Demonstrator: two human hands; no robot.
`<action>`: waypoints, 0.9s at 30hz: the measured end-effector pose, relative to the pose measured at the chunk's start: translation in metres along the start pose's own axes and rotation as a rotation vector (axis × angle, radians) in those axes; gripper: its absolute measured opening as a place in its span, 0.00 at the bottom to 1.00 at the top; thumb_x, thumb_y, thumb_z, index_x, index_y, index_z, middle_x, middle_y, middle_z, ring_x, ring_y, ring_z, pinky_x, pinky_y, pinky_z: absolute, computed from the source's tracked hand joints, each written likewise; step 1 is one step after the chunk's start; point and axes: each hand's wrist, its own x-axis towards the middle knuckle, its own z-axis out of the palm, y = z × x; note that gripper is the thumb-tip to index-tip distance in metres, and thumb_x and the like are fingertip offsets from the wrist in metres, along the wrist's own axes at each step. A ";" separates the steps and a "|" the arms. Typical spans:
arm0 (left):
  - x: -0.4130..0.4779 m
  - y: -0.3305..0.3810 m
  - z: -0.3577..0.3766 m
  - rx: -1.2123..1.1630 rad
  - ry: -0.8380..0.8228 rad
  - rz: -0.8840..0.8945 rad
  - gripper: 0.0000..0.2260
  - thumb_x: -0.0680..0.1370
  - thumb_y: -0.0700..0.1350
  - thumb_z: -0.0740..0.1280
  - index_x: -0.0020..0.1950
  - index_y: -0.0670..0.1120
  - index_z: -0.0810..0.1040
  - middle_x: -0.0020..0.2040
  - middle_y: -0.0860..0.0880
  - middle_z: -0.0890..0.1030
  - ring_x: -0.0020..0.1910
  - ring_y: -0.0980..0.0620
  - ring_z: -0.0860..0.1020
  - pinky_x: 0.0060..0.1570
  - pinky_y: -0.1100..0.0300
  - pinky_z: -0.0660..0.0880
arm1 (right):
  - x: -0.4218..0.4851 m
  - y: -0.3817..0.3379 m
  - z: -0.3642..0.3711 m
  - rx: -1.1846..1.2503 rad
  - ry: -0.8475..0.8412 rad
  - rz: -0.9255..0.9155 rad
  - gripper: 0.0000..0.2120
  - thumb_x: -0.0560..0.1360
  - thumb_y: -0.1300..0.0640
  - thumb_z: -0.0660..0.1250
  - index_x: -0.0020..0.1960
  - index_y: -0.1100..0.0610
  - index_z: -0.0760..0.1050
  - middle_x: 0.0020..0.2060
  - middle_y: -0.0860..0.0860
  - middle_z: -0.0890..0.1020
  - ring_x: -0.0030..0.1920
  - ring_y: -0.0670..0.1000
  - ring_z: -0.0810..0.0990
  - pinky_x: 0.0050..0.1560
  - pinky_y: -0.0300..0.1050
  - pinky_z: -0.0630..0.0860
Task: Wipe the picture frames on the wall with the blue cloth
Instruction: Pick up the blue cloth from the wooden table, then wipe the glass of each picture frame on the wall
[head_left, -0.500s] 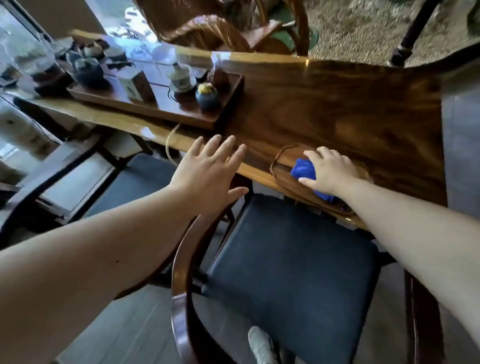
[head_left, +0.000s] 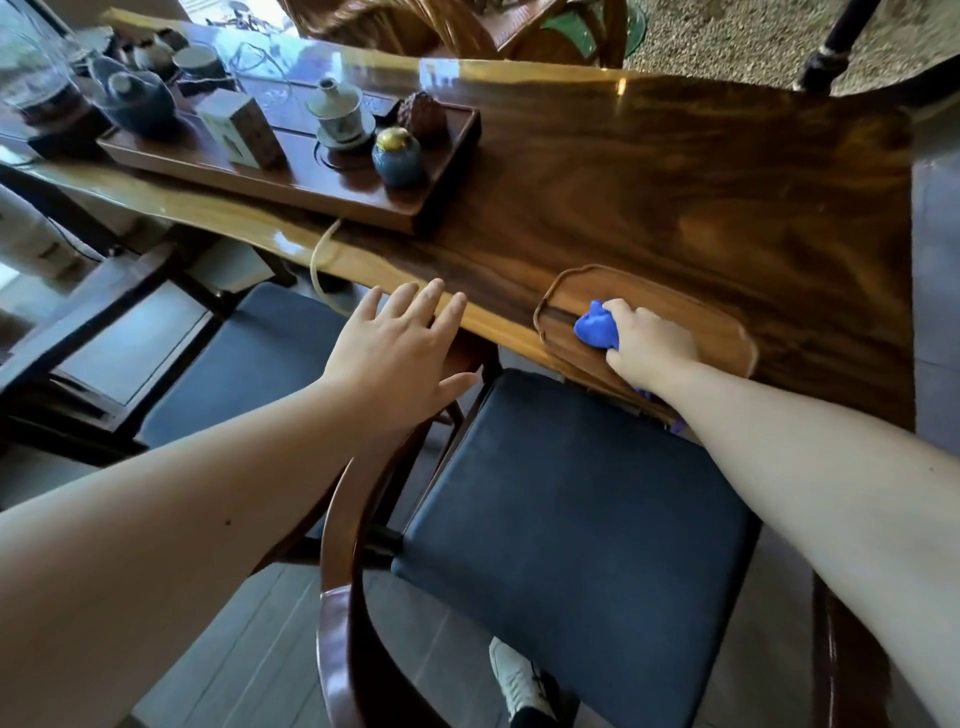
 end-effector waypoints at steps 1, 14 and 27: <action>-0.007 -0.005 -0.004 0.005 -0.004 -0.009 0.38 0.75 0.69 0.52 0.78 0.47 0.51 0.79 0.43 0.56 0.76 0.43 0.55 0.74 0.43 0.55 | -0.001 -0.008 -0.005 0.015 -0.008 -0.014 0.21 0.73 0.55 0.61 0.65 0.49 0.63 0.50 0.55 0.77 0.43 0.59 0.77 0.39 0.47 0.70; -0.211 -0.121 -0.085 0.156 0.045 -0.362 0.37 0.75 0.67 0.53 0.78 0.46 0.53 0.78 0.44 0.58 0.76 0.43 0.57 0.74 0.45 0.55 | -0.085 -0.284 -0.099 0.283 0.187 -0.736 0.27 0.69 0.50 0.67 0.67 0.45 0.65 0.57 0.52 0.80 0.51 0.59 0.80 0.46 0.52 0.77; -0.501 -0.177 -0.186 0.351 0.190 -0.828 0.35 0.73 0.64 0.63 0.73 0.44 0.66 0.72 0.40 0.70 0.70 0.39 0.68 0.69 0.42 0.63 | -0.277 -0.544 -0.186 0.421 0.336 -1.266 0.26 0.71 0.52 0.68 0.68 0.46 0.65 0.55 0.53 0.81 0.48 0.58 0.81 0.42 0.48 0.75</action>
